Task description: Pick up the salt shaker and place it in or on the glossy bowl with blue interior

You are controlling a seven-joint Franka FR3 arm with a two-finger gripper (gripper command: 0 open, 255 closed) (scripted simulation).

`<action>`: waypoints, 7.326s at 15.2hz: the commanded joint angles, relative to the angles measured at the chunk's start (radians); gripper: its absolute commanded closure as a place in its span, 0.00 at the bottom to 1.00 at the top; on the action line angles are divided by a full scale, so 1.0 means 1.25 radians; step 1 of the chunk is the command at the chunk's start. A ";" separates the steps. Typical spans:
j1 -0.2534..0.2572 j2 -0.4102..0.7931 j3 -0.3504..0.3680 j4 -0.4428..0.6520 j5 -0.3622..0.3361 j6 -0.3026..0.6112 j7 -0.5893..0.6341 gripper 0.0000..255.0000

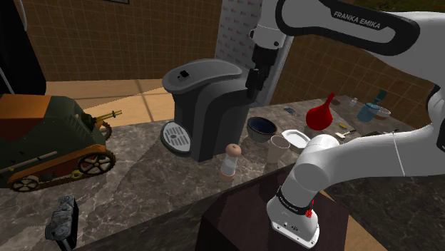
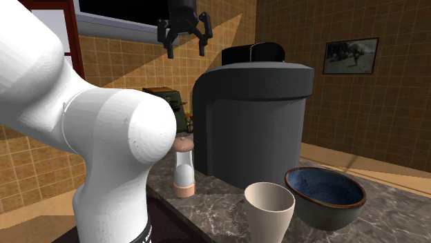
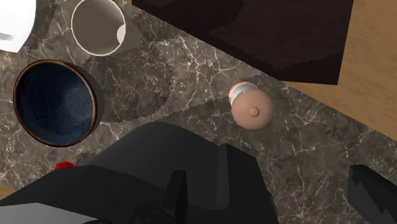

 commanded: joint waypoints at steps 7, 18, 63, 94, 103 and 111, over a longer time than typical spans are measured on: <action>0.008 0.015 0.061 -0.141 -0.004 0.108 0.050 0.00; 0.015 0.151 0.179 -0.335 -0.017 0.339 0.164 0.00; 0.011 0.088 0.154 -0.266 -0.029 0.204 0.130 1.00; -0.135 0.161 -0.146 -0.023 -0.273 0.111 -0.214 1.00; -0.179 0.308 -0.281 0.135 -0.327 0.157 -0.376 1.00; -0.198 0.419 -0.360 0.226 -0.324 0.210 -0.469 1.00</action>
